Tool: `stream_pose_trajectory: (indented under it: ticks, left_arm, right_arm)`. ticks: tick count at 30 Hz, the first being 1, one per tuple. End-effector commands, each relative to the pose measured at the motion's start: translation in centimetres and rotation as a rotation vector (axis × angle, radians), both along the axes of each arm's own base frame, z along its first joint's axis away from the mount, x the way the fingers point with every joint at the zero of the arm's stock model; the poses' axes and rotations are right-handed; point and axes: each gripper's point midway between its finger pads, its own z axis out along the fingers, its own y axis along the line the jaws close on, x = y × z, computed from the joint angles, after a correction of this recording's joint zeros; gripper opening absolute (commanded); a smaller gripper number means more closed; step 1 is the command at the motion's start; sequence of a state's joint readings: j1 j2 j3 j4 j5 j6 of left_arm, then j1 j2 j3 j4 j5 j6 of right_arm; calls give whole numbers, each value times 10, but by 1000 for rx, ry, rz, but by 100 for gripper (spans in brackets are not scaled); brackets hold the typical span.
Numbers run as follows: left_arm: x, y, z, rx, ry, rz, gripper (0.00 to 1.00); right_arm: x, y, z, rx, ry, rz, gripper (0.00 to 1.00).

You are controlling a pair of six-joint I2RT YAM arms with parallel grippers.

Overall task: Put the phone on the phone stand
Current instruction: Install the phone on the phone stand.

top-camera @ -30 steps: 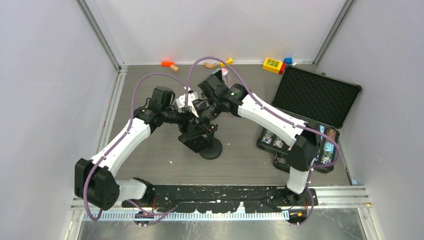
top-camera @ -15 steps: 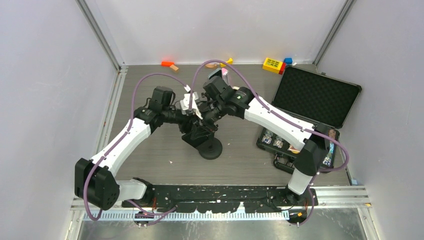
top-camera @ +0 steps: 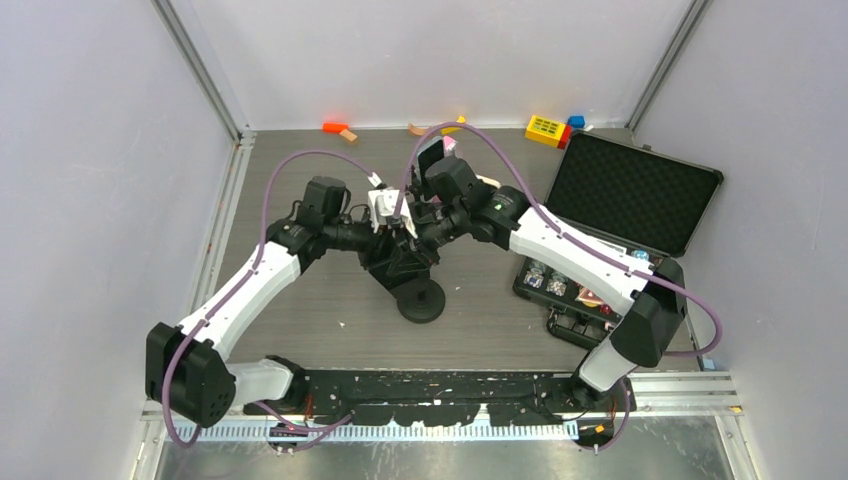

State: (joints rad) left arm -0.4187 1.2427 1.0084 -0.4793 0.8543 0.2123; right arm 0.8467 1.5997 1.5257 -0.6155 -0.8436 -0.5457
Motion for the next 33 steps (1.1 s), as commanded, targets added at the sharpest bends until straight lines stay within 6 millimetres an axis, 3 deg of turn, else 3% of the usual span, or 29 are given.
stream_pose_trajectory:
  ticks: [1, 4, 24, 33]
  left_arm:
    - [13, 2, 25, -44, -129, 52, 0]
    - [18, 6, 21, -36, -156, 99, 0]
    - [39, 25, 32, -35, -285, 290, 0]
    - [45, 33, 32, -23, -316, 353, 0]
  right_arm:
    - [1, -4, 33, 94, -4, -67, 0]
    - [4, -7, 25, 92, 27, -110, 0]
    - [21, -33, 25, 183, 97, -303, 0]
    - [39, -55, 8, 158, 139, -413, 0]
